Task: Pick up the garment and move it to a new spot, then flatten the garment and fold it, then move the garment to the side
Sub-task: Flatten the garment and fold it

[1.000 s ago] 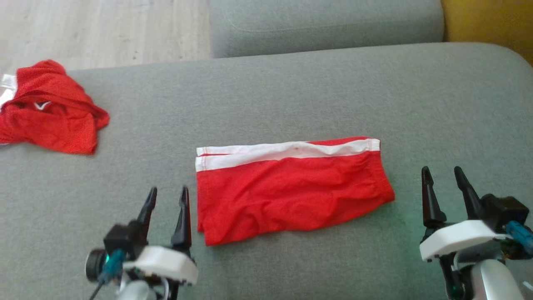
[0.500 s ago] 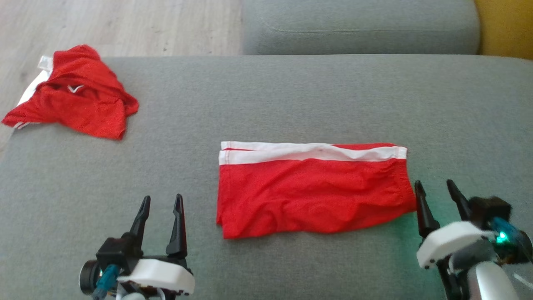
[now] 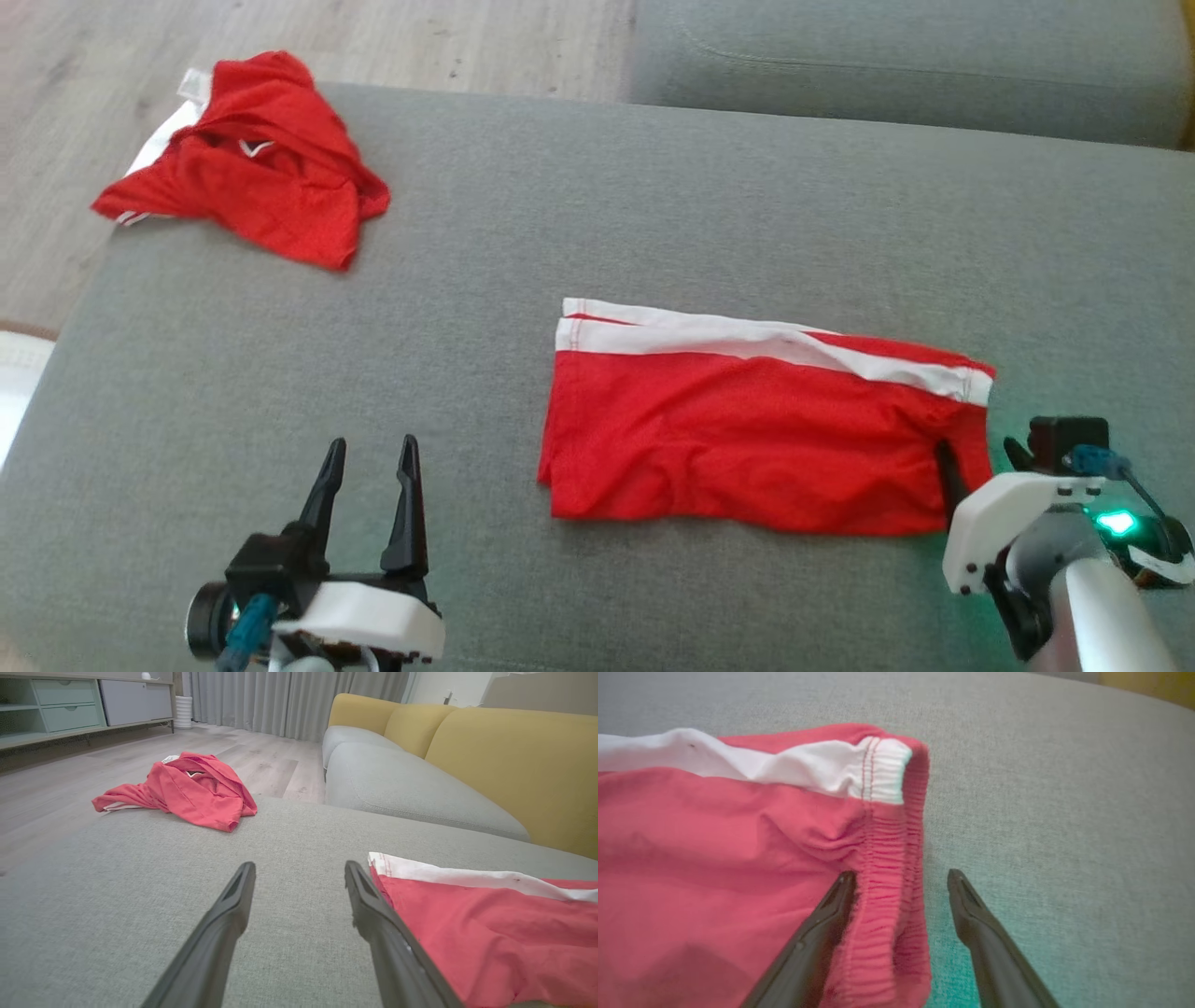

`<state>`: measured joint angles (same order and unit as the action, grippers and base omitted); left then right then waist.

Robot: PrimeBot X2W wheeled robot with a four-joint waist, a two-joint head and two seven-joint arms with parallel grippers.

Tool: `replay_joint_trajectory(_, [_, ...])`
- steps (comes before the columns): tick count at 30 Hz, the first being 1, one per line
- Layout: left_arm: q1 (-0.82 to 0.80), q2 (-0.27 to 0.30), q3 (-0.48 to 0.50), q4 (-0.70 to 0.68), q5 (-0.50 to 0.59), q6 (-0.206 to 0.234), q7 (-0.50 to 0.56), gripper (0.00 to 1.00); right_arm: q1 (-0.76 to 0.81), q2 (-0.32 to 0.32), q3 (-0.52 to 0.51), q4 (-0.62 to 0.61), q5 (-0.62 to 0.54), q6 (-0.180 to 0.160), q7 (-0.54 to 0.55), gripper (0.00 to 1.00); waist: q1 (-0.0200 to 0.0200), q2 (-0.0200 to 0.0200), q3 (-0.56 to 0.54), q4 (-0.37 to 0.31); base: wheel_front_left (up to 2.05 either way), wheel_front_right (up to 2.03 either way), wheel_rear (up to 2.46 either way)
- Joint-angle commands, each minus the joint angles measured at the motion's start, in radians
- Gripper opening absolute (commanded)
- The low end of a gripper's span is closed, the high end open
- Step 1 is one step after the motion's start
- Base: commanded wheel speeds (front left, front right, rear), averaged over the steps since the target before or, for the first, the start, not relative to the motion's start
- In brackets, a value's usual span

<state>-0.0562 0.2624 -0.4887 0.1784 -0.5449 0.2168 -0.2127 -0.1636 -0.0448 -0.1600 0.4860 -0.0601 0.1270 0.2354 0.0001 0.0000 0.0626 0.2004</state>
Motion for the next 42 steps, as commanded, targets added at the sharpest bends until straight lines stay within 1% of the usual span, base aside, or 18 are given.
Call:
replay_joint_trajectory(1, [-0.043, 0.006, 0.030, -0.026, 0.006, 0.003, -0.012, 1.00, -0.058, -0.005, 0.016, -0.017, 0.004, 0.004, 0.002, 1.00, -0.0001, 0.0000, 0.000, 0.007, 0.00, 0.00, 0.00])
replay_joint_trajectory(4, [-0.040, 0.006, 0.028, -0.023, 0.005, 0.003, -0.015, 1.00, -0.070, -0.005, 0.013, 0.025, 0.047, 0.004, 0.027, 1.00, -0.0001, 0.0000, -0.002, 0.012, 0.00, 0.00, 0.00])
replay_joint_trajectory(5, [-0.038, 0.006, 0.028, -0.022, 0.005, 0.004, -0.015, 1.00, -0.074, -0.005, 0.016, 0.036, 0.067, 0.004, 0.034, 0.80, -0.0001, 0.0000, -0.003, 0.011, 0.00, 0.00, 0.00])
replay_joint_trajectory(6, [-0.037, 0.007, 0.028, -0.022, 0.004, 0.005, -0.016, 1.00, -0.079, -0.005, 0.018, 0.045, 0.084, 0.004, 0.040, 0.52, -0.0001, 0.0000, -0.004, 0.009, 0.00, 0.00, 0.00])
replay_joint_trajectory(7, [-0.036, 0.008, 0.028, -0.022, 0.005, 0.006, -0.016, 1.00, -0.084, -0.005, 0.022, 0.054, 0.098, 0.004, 0.044, 0.37, -0.0001, 0.0000, -0.005, 0.006, 0.00, 0.00, 0.00])
replay_joint_trajectory(11, [-0.033, 0.010, 0.022, -0.020, 0.006, 0.006, -0.017, 1.00, -0.107, -0.005, 0.036, 0.083, 0.157, 0.004, 0.065, 0.00, -0.0001, 0.0000, -0.009, -0.018, 0.00, 0.00, 0.00])
replay_joint_trajectory(15, [-0.033, 0.011, 0.018, -0.020, 0.006, 0.004, -0.016, 1.00, -0.121, -0.015, 0.051, 0.087, 0.195, 0.004, 0.081, 0.00, -0.0001, 0.0000, -0.014, -0.041, 0.00, 0.00, 0.00])
replay_joint_trajectory(18, [-0.031, 0.013, 0.016, -0.022, 0.007, 0.007, -0.014, 1.00, -0.132, -0.042, 0.073, 0.070, 0.234, 0.004, 0.098, 0.00, -0.0001, 0.0000, -0.020, -0.070, 0.00, 0.00, 0.00])
replay_joint_trajectory(24, [-0.027, 0.013, 0.009, -0.028, 0.007, 0.006, -0.016, 1.00, -0.125, -0.145, 0.103, -0.007, 0.309, 0.004, 0.139, 0.00, -0.0001, 0.0000, -0.032, -0.122, 0.00, 0.00, 0.00])
replay_joint_trajectory(28, [-0.030, 0.006, 0.000, -0.026, 0.008, 0.003, -0.017, 1.00, -0.099, -0.216, 0.091, -0.065, 0.345, 0.004, 0.187, 0.00, -0.0001, 0.0000, -0.027, -0.145, 0.00, 0.00, 0.00])
replay_joint_trajectory(30, [-0.033, 0.002, -0.006, -0.025, 0.009, 0.003, -0.017, 1.00, -0.084, -0.240, 0.087, -0.094, 0.354, 0.004, 0.203, 0.00, -0.0001, 0.0000, -0.020, -0.150, 0.00, 0.00, 0.00])
replay_joint_trajectory(32, [-0.038, 0.000, -0.008, -0.023, 0.009, 0.001, -0.017, 1.00, -0.072, -0.240, 0.084, -0.120, 0.380, 0.004, 0.214, 0.00, -0.0001, 0.0000, -0.013, -0.153, 0.00, 0.00, 0.00])
replay_joint_trajectory(35, [-0.043, -0.001, -0.010, -0.017, 0.008, -0.002, -0.019, 1.00, -0.065, -0.216, 0.097, -0.165, 0.426, 0.004, 0.233, 0.00, -0.0001, 0.0000, -0.005, -0.156, 0.00, 0.00, 0.00])
replay_joint_trajectory(42, [-0.057, 0.000, -0.015, -0.004, 0.008, -0.008, -0.020, 1.00, -0.091, -0.137, 0.209, -0.302, 0.527, 0.004, 0.260, 0.00, -0.0001, 0.0000, -0.008, -0.138, 0.00, 0.00, 0.00])
